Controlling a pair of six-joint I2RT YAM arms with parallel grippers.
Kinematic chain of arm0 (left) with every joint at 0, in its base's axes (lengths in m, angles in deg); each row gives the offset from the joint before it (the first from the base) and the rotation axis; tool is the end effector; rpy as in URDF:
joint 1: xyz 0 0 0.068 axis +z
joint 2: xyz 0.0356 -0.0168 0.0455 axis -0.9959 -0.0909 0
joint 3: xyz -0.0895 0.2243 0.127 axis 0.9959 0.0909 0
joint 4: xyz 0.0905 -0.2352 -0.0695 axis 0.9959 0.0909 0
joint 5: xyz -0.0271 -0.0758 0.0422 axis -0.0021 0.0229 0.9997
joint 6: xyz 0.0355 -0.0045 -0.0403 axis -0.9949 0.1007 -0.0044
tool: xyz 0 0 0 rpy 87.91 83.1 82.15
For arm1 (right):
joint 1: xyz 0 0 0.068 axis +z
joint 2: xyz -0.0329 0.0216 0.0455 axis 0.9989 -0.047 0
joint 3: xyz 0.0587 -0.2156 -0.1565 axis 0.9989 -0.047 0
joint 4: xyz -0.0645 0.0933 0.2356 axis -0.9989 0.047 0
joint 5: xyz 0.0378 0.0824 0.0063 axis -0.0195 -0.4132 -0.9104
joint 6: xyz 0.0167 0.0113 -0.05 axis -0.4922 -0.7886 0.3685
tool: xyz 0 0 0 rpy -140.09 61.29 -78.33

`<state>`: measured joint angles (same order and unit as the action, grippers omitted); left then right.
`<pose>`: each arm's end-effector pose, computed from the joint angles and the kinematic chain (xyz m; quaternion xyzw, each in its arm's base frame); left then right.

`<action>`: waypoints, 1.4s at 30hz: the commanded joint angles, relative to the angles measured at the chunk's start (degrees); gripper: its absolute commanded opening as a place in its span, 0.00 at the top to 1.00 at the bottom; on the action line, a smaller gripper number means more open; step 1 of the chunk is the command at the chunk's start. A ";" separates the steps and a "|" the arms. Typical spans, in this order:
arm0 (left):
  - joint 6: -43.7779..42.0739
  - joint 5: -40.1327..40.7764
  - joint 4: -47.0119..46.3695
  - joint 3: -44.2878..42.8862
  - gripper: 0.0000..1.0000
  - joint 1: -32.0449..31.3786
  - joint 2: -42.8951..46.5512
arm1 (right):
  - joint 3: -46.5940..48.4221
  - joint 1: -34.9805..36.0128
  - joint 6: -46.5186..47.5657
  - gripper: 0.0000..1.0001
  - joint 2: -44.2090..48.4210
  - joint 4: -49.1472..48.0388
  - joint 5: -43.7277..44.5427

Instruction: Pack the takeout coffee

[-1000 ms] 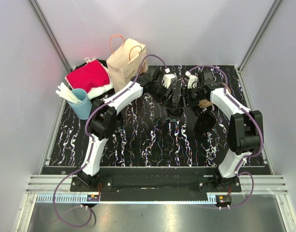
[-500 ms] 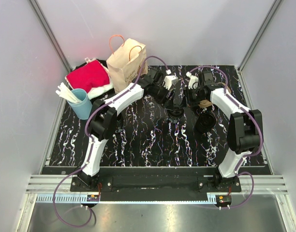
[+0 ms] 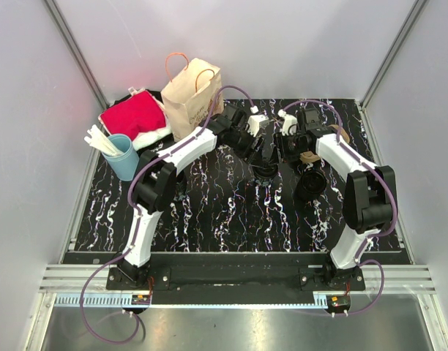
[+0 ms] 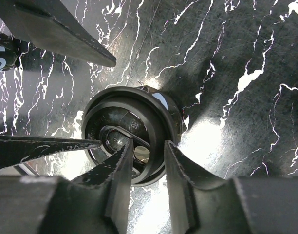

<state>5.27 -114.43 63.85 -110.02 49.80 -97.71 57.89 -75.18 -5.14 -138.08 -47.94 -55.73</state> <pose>0.3933 -0.3004 0.2305 0.3888 0.8136 -0.3645 0.2324 0.3669 0.0963 0.2354 -0.1890 0.9115 0.2597 0.2569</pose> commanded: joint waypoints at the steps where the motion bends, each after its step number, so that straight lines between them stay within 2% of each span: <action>1: -1.13 1.05 -0.61 1.87 0.30 -0.44 2.18 | 1.91 0.89 0.97 0.59 2.24 2.84 1.00; 12: -0.95 1.14 -0.61 1.26 0.30 -0.44 1.83 | 4.37 0.71 2.11 0.39 4.79 5.65 0.83; 16: -0.95 1.32 -0.61 0.56 0.29 -0.53 1.82 | 4.46 0.63 7.28 0.29 6.37 5.65 -0.57; 21: -1.30 2.28 -0.17 -2.08 0.24 0.18 2.88 | 3.41 -1.31 11.86 0.18 7.16 6.18 -5.93; 27: -2.00 2.55 0.36 -3.58 0.20 1.49 5.51 | 0.61 -2.63 19.32 0.17 8.74 9.08 -11.21; 34: -5.16 -1.40 -1.13 4.14 0.20 3.08 10.17 | -4.85 -2.71 35.94 0.14 11.29 10.04 -12.88; 38: -7.80 -5.52 -3.76 9.86 0.20 4.74 11.40 | -5.65 -2.72 41.83 0.19 10.68 12.41 -14.29; 41: -8.86 -8.69 -4.03 11.19 0.20 5.45 9.83 | -4.95 -2.72 41.57 0.29 8.93 14.00 -14.90; 42: -9.29 -9.57 -4.30 11.10 0.20 5.54 9.30 | -5.03 -2.72 41.66 0.37 8.57 14.44 -15.17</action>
<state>-0.76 -117.81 62.56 -100.21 54.57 -88.33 52.36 -77.90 31.99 -129.05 -35.90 -67.79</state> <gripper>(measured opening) 0.798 0.727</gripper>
